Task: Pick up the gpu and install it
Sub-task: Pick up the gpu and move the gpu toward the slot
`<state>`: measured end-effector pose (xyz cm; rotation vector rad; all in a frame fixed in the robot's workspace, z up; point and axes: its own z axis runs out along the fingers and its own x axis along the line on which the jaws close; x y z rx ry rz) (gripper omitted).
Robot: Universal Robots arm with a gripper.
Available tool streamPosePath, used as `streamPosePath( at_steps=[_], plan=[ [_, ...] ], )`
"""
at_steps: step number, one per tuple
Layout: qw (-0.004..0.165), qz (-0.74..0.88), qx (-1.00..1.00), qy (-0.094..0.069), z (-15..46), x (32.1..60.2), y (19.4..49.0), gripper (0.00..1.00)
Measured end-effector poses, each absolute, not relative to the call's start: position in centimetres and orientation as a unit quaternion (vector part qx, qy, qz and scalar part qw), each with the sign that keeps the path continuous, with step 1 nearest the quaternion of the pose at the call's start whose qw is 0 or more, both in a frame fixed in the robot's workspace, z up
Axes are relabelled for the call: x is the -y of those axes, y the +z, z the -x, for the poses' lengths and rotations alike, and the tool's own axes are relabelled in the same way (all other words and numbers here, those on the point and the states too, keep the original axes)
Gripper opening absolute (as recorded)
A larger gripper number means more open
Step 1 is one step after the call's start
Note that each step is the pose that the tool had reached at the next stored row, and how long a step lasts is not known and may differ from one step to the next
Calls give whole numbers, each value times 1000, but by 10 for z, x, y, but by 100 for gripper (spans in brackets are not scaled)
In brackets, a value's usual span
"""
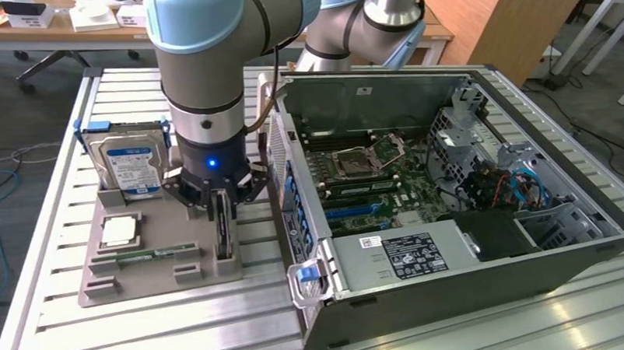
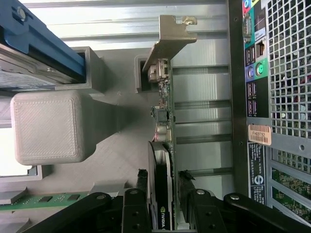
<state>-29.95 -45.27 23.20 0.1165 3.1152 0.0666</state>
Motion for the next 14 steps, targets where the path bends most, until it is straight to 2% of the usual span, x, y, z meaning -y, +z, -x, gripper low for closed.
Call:
streamPosePath(
  at_steps=[14],
  plan=[
    [12, -37, -999, 21, 300, 453, 232, 37]
  ],
)
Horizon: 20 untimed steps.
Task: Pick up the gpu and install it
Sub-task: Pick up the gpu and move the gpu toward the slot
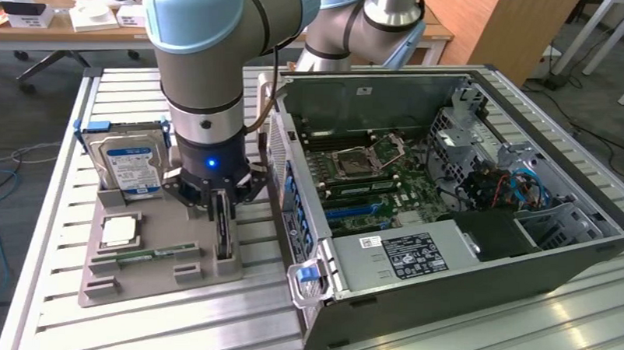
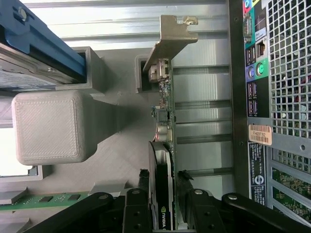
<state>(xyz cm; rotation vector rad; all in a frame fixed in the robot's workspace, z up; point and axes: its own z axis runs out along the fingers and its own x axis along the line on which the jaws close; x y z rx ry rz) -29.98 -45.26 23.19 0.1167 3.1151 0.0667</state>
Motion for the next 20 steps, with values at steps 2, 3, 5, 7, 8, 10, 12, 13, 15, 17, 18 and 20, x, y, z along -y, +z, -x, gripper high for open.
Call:
streamPosePath(
  at_steps=[2, 3, 5, 7, 8, 10, 12, 13, 15, 17, 18, 20],
  plan=[
    [12, -37, -999, 21, 300, 453, 232, 31],
    [12, -37, -999, 21, 300, 453, 232, 27],
    [12, -37, -999, 21, 300, 453, 232, 27],
    [12, -37, -999, 21, 300, 453, 232, 27],
    [12, -37, -999, 21, 300, 453, 232, 27],
    [12, -37, -999, 21, 300, 453, 232, 27],
    [12, -37, -999, 21, 300, 453, 232, 27],
    [12, -37, -999, 21, 300, 453, 232, 27],
    [12, -37, -999, 21, 300, 453, 232, 27],
    [12, -31, -999, 21, 300, 453, 232, 27],
    [12, -27, -999, 21, 300, 453, 232, 27],
    [11, -19, -1000, 22, 300, 453, 232, 27]
  ],
)
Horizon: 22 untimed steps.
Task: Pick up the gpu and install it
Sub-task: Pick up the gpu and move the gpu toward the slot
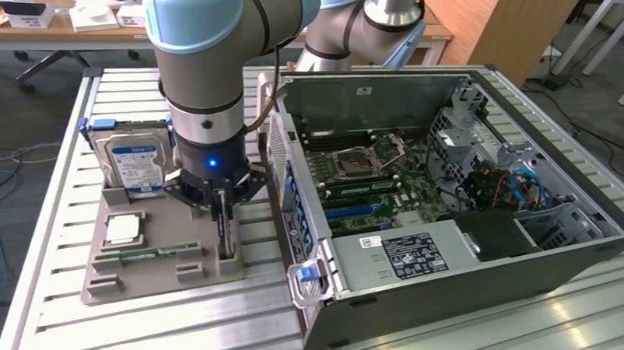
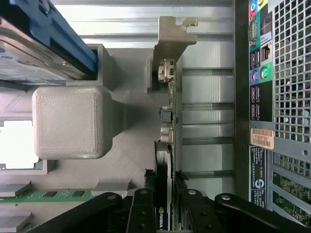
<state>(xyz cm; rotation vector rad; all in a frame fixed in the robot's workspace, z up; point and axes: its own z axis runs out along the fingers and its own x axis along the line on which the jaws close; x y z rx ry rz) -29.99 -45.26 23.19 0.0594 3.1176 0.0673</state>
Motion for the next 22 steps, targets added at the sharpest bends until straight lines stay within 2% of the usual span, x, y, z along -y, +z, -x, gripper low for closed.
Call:
streamPosePath(
  at_steps=[11, 22],
  plan=[
    [11, -17, -1000, 22, 300, 453, 235, 27],
    [11, -17, -1000, 22, 300, 453, 266, 27]
  ],
)
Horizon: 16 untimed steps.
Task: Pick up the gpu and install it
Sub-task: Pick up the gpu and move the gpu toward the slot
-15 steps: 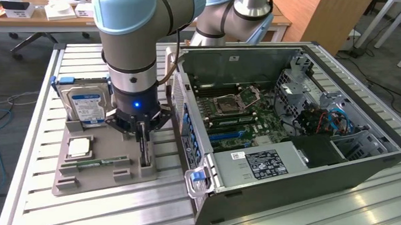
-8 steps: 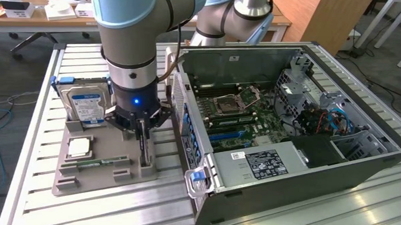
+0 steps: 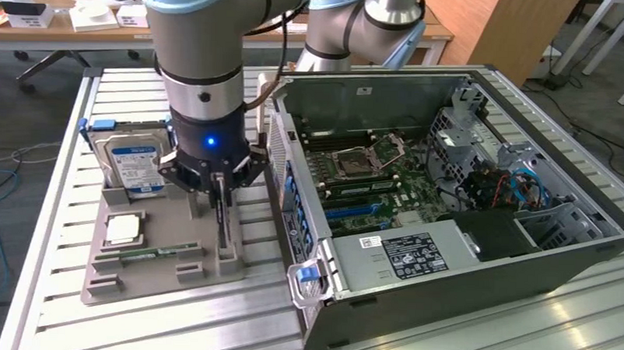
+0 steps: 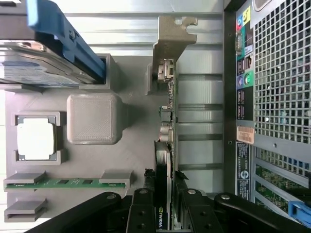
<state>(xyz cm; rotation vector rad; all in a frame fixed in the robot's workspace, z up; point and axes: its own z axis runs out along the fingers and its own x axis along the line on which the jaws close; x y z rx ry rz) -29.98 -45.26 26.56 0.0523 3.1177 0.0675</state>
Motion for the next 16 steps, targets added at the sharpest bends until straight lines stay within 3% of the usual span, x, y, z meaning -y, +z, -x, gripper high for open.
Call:
streamPosePath(
  at_steps=[16],
  plan=[
    [11, -17, -1000, 22, 300, 453, 335, 27]
  ],
)
